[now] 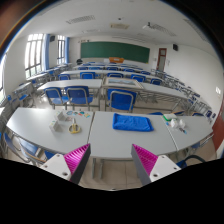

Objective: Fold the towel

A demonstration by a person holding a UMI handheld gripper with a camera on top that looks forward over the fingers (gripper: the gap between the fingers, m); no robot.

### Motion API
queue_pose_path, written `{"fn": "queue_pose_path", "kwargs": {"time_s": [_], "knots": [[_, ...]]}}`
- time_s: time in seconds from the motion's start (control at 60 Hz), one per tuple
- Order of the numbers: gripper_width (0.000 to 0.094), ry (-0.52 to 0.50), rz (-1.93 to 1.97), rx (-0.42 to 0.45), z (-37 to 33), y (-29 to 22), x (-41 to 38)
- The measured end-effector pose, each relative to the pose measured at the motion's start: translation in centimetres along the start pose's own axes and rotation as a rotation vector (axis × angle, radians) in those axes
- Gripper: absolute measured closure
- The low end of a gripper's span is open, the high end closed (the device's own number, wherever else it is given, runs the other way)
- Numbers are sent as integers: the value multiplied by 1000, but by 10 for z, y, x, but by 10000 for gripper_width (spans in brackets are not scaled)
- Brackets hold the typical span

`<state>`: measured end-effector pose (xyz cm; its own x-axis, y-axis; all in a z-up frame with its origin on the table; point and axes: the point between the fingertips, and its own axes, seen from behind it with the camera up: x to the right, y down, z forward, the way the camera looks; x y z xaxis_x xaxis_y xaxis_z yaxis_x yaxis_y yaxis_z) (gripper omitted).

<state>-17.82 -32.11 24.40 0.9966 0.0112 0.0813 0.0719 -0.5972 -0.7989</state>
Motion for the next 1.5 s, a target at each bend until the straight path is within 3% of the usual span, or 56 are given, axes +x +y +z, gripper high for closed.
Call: {"fn": "queue_pose_path", "kwargs": {"time_s": [0.15,0.3,0.6,0.817,0.883,0.933,1.05,1.25,1.35,1.5], "knots": [[88,-34,9,-51,25,10,-4],[87,-78,40,-83,110,7,2],[86,-70,63,-38,335,-38,35],[105,-81,34,-91,447,-24,29],[255,-60,24,-105,459,-18,33],[488,-4,-21,-83,463,-22,45],[871,5,-132,-40,465,-24,43],[906,-8,-123,-59,462,-25,43],[907,-111,-20,-80,442,-36,19],[906,-266,121,-33,394,-84,-6]]}}
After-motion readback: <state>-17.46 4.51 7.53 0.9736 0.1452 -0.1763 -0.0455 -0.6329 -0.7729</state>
